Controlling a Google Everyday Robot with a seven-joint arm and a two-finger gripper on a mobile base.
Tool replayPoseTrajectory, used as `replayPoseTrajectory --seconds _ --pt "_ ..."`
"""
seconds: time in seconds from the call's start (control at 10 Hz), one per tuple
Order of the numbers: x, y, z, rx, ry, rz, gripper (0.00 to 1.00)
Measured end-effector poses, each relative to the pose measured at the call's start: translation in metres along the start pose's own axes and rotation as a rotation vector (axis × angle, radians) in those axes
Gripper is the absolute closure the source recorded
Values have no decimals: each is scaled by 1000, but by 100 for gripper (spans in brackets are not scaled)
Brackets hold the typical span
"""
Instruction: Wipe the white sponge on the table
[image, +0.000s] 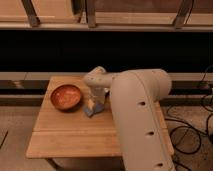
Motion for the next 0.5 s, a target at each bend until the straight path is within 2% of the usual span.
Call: replayPoseTrajectory --seconds 0.2,0.3,0.5 --pt "-12 38 0 -46 -10 -51 100" --pt "-7 67 1 -85 -6 -75 100" --pt "21 100 5 -125 49 -85 100"
